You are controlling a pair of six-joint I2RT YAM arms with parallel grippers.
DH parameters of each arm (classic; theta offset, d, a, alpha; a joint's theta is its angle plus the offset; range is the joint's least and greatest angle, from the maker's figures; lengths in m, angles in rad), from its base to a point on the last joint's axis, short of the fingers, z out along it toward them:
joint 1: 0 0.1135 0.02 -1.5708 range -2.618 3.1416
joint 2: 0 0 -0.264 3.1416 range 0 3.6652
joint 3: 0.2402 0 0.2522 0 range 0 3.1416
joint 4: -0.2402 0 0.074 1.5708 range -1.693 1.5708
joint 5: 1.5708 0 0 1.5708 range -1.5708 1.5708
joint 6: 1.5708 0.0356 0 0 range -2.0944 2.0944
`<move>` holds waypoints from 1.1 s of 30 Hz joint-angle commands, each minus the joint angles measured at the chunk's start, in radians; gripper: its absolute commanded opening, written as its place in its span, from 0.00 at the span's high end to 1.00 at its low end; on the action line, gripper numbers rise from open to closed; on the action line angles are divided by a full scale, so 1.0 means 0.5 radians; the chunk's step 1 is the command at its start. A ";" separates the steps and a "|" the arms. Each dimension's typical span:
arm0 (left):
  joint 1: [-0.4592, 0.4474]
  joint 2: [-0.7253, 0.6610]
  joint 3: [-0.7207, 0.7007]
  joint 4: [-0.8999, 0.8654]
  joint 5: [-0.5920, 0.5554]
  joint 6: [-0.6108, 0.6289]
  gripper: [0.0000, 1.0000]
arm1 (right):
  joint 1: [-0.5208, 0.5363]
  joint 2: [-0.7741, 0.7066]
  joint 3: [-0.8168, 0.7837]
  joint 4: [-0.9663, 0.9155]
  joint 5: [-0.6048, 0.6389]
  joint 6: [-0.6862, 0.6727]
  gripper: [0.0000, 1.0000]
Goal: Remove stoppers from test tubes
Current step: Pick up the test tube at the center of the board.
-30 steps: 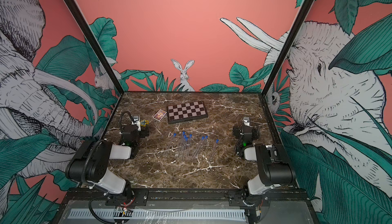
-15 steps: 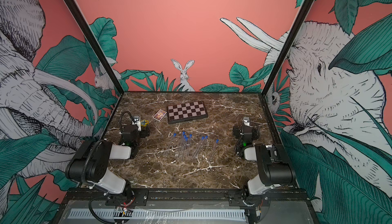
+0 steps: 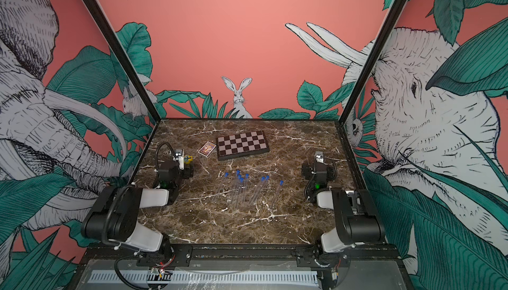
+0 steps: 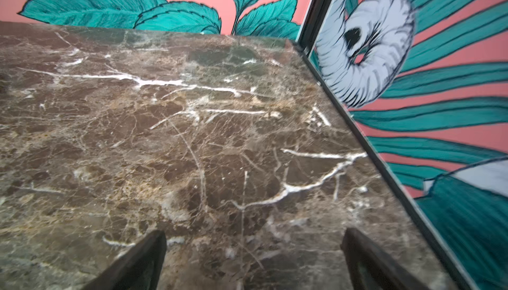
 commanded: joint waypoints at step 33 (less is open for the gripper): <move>-1.054 0.292 1.648 -3.184 0.312 -0.824 0.62 | 0.424 -1.017 0.824 -2.447 -0.807 1.085 0.11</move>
